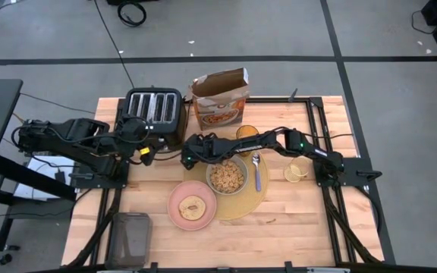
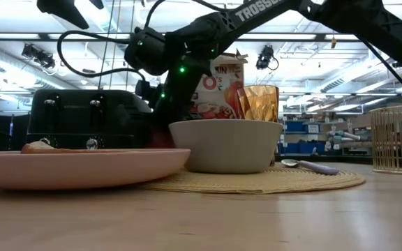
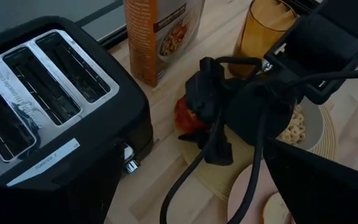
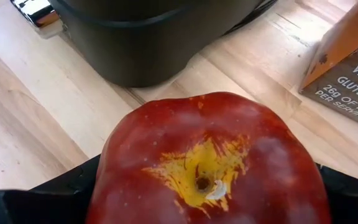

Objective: Arrange a breakfast setting
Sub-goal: Put the apple from the black bin on the brown table mat to the top left of the gray bowl

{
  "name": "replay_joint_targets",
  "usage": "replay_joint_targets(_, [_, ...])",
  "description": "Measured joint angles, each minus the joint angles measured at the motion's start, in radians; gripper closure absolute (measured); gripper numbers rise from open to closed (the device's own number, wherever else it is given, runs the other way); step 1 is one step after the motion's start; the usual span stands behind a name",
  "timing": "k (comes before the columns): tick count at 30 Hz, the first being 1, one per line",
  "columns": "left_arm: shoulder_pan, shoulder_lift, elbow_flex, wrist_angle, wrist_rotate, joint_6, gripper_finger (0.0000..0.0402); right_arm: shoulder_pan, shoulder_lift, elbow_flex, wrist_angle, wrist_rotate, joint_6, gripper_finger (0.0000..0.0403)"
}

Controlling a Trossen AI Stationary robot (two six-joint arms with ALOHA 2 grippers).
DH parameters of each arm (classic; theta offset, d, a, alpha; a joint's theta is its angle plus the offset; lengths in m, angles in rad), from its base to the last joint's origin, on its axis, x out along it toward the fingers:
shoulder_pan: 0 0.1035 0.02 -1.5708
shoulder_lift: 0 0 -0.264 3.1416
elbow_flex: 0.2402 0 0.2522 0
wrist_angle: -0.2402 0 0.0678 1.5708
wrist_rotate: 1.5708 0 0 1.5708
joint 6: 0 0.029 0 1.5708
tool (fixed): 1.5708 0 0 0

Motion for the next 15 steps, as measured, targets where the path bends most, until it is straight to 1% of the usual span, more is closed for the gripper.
replay_joint_targets(4, [0.0, 0.0, 0.0, 0.0, -0.005, 0.0, 0.0012, -0.01, -0.001, 0.0, -0.009, -0.061, -0.002, 0.0048])
replay_joint_targets(7, [0.0, 0.0, 0.0, 0.0, -0.005, 0.0, 0.0012, -0.01, 0.003, -0.002, -0.012, -0.062, -0.003, 0.0043])
replay_joint_targets(15, [0.0, 0.0, 0.0, 0.0, -0.006, 0.0, 0.0012, -0.008, 0.002, 0.004, 0.008, -0.077, -0.028, 0.0046])
